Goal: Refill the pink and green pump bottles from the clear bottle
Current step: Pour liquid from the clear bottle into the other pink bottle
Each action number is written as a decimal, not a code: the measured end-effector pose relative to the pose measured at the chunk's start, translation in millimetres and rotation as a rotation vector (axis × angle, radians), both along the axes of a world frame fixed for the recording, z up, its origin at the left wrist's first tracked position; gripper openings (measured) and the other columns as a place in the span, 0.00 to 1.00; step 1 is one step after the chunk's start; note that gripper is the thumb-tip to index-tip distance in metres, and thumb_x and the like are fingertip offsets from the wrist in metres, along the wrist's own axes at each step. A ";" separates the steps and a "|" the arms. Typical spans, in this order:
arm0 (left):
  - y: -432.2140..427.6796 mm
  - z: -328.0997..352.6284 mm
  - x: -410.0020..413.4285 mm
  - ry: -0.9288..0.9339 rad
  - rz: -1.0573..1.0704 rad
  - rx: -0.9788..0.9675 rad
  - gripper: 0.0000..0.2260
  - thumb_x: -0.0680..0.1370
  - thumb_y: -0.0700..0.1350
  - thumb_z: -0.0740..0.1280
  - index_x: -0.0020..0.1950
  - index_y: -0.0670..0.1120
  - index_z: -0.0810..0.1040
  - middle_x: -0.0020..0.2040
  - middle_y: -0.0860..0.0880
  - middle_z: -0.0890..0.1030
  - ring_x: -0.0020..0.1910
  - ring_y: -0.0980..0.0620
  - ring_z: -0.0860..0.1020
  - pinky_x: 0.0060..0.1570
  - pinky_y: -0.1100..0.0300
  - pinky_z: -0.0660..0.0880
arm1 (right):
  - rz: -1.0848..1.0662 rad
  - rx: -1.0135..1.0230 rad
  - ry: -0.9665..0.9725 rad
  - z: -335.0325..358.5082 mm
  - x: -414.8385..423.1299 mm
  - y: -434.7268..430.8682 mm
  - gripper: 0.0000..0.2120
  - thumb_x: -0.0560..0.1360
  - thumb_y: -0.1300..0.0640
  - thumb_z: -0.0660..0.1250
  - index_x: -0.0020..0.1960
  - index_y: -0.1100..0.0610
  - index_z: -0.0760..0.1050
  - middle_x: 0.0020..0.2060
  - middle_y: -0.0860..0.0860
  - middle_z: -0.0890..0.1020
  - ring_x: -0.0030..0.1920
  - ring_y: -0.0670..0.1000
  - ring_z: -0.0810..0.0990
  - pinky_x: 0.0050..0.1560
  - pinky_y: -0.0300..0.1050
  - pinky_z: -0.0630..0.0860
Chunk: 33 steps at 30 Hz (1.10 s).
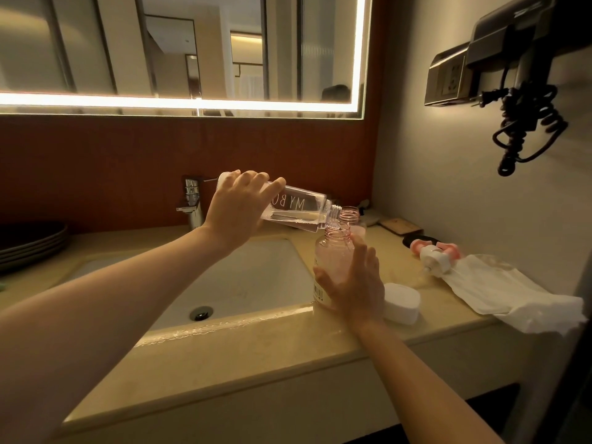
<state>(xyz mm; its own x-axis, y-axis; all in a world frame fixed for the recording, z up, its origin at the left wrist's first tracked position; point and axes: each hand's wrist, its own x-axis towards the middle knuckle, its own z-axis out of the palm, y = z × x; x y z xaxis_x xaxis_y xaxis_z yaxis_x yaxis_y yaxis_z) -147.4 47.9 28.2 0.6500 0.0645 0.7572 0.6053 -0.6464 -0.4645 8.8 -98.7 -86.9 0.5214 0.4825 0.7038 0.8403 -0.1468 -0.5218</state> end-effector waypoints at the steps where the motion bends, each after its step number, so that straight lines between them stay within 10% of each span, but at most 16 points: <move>1: -0.1 0.5 -0.1 0.003 0.002 0.004 0.33 0.62 0.39 0.78 0.63 0.47 0.68 0.54 0.43 0.79 0.51 0.42 0.78 0.54 0.45 0.73 | -0.001 0.002 -0.004 -0.1 0.2 -0.1 0.38 0.67 0.38 0.69 0.64 0.45 0.47 0.61 0.56 0.69 0.57 0.54 0.71 0.44 0.45 0.75; 33: -15.2 29.9 0.3 0.127 0.048 0.185 0.32 0.61 0.43 0.80 0.62 0.45 0.74 0.55 0.41 0.80 0.54 0.41 0.79 0.55 0.44 0.74 | -0.022 -0.020 0.018 3.8 -3.2 -2.1 0.37 0.63 0.32 0.60 0.63 0.44 0.47 0.61 0.56 0.70 0.57 0.54 0.72 0.45 0.46 0.74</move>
